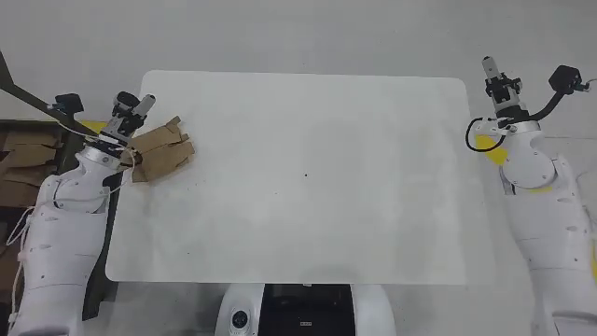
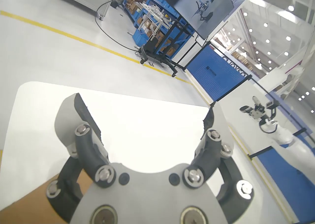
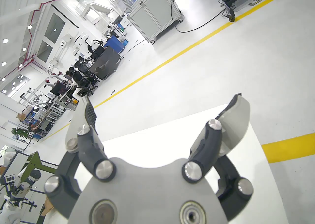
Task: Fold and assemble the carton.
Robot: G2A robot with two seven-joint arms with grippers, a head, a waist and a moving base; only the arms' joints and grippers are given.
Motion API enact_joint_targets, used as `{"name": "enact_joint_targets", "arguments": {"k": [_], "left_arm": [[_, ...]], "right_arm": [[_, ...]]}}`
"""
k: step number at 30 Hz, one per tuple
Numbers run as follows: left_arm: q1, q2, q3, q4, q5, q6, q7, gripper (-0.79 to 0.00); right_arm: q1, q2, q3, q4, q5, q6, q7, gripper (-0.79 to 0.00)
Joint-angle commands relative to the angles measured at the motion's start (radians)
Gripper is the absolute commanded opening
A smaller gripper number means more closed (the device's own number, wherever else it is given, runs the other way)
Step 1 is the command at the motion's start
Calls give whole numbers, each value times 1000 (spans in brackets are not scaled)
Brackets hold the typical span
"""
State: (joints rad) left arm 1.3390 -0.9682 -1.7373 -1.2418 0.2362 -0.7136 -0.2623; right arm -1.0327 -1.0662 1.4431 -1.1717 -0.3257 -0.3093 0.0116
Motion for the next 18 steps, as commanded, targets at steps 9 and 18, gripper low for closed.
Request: {"name": "enact_joint_targets", "arguments": {"k": [9,18], "left_arm": [[82,35,-163,14,-440,50,-390,0],[92,51,-244,187,-606,46,-511,0]], "right_arm": [[0,0,0,0,0,0,0,0],[0,0,0,0,0,0,0,0]]}}
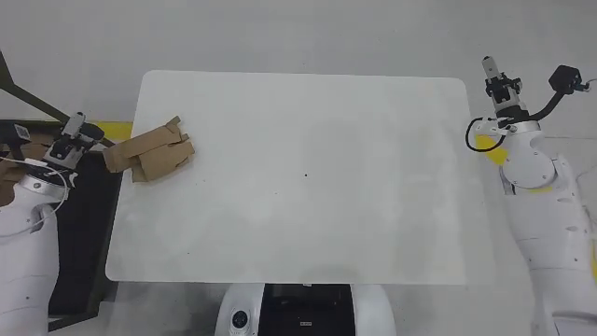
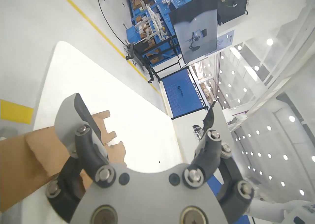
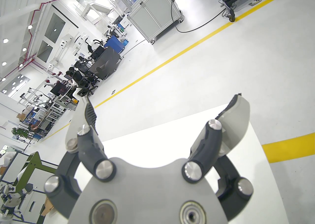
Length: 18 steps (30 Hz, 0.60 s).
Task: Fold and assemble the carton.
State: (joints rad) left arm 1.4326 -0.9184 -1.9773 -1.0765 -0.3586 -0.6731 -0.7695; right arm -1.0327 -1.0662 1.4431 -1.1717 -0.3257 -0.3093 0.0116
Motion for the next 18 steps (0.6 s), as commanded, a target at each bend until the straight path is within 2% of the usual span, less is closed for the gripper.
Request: {"name": "enact_joint_targets", "arguments": {"k": [1,4,8,13,18], "left_arm": [[-3,3,-12,42,-9,8,-7,0],[-6,9,-32,93,22,-4,10,0],[-10,15,-48,151,115,-25,96,0],[-47,16,-23,238,255,6,218,0],[-110,17,16,355,350,29,281,0]], "right_arm": [[0,0,0,0,0,0,0,0],[0,0,0,0,0,0,0,0],[0,0,0,0,0,0,0,0],[0,0,0,0,0,0,0,0],[0,0,0,0,0,0,0,0]]}}
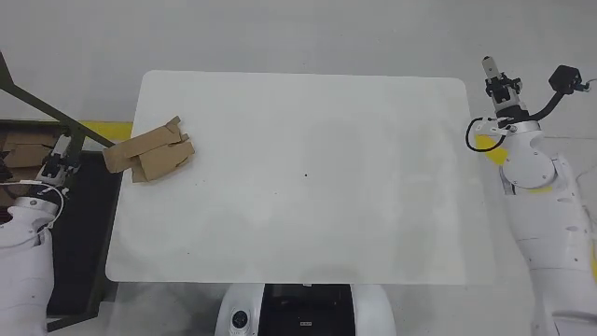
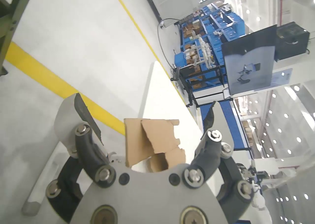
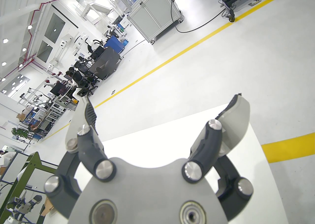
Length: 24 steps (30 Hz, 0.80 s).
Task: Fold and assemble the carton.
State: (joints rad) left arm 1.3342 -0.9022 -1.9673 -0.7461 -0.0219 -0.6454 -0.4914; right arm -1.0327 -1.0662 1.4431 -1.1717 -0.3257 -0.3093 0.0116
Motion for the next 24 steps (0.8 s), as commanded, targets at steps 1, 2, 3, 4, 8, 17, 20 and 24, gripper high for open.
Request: {"name": "enact_joint_targets", "arguments": {"k": [1,2,3,4,8,17,20,24], "left_arm": [[-23,1,13,46,35,2,10,0],[-36,1,22,70,46,3,7,0],[-50,2,29,94,57,7,7,0],[-62,2,40,111,79,4,8,0],[-118,-1,70,192,91,-12,-10,0],[-197,-4,103,299,72,-125,-80,0],[-221,-6,117,320,76,-138,-87,0],[-246,-8,136,339,93,-156,-87,0]], "right_arm": [[0,0,0,0,0,0,0,0],[0,0,0,0,0,0,0,0],[0,0,0,0,0,0,0,0],[0,0,0,0,0,0,0,0],[0,0,0,0,0,0,0,0],[0,0,0,0,0,0,0,0],[0,0,0,0,0,0,0,0],[0,0,0,0,0,0,0,0]]}}
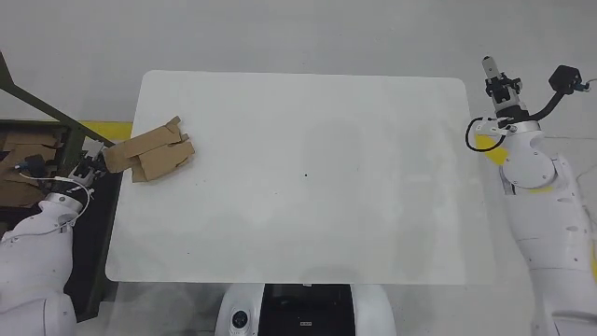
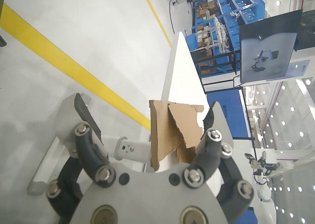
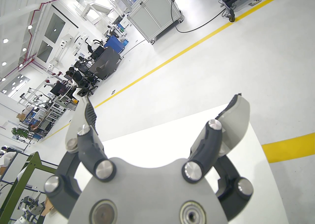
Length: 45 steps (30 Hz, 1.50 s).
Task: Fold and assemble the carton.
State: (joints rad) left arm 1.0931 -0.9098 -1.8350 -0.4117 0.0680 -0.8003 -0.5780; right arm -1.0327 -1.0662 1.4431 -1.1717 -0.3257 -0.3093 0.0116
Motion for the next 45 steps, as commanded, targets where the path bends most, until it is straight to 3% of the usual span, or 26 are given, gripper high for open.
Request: {"name": "enact_joint_targets", "arguments": {"k": [1,4,5,6,8,13,15,16,23,45], "left_arm": [[-10,-1,8,9,8,-4,2,0],[-23,-3,22,24,18,-16,5,0],[-27,-4,27,30,19,-19,1,-34],[-30,-5,31,34,21,-19,-5,-219],[-36,-5,36,44,18,-19,-11,-400],[-44,-3,40,60,4,-23,-26,-496],[-46,-2,40,65,-2,-23,-34,-745],[-47,-1,40,67,-4,-22,-37,-773],[-54,4,37,72,-48,-25,-90,-785],[-92,0,-36,17,-474,16,-409,-785]], "right_arm": [[0,0,0,0,0,0,0,0],[0,0,0,0,0,0,0,0],[0,0,0,0,0,0,0,0],[0,0,0,0,0,0,0,0],[0,0,0,0,0,0,0,0],[0,0,0,0,0,0,0,0],[0,0,0,0,0,0,0,0],[0,0,0,0,0,0,0,0],[0,0,0,0,0,0,0,0],[0,0,0,0,0,0,0,0]]}}
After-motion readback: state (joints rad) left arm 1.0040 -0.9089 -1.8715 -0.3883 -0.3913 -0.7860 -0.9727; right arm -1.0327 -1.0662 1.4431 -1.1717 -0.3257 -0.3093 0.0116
